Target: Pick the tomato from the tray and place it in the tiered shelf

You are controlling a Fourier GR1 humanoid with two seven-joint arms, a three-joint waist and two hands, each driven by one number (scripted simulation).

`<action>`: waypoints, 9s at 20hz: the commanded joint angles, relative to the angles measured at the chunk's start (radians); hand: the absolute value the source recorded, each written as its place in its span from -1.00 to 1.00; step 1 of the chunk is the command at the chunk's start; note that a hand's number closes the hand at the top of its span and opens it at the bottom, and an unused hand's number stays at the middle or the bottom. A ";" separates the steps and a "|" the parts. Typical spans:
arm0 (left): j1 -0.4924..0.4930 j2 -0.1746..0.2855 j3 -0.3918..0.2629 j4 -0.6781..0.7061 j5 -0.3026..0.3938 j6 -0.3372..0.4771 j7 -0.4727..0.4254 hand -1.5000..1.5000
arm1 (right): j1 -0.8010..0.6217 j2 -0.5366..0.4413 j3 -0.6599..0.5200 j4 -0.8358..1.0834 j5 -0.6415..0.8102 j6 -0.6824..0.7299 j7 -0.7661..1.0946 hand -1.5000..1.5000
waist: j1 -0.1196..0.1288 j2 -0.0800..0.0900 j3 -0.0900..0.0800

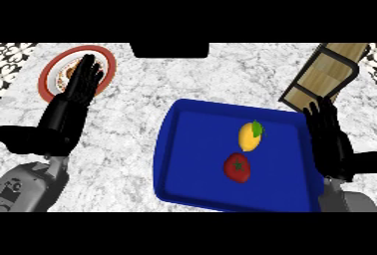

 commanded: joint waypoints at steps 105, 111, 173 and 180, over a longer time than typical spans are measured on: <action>0.233 -0.167 0.251 -0.032 -0.189 -0.047 0.107 0.00 | -0.095 -0.523 0.621 -0.245 1.168 0.316 0.174 1.00 | -0.025 0.016 0.001; 0.246 -0.169 0.272 -0.040 -0.186 -0.030 0.107 0.00 | -0.025 -0.777 0.410 -0.234 0.922 0.316 -0.269 1.00 | -0.061 0.004 -0.002; 0.218 -0.260 0.232 -0.013 -0.243 -0.105 0.077 0.00 | -0.997 -0.582 0.003 1.250 0.683 0.603 -0.623 -1.00 | 0.049 0.027 -0.005; 0.184 -0.268 0.221 -0.002 -0.270 -0.083 0.108 0.00 | -1.044 -0.654 -0.085 1.287 0.601 0.724 -0.610 -1.00 | 0.052 0.035 -0.004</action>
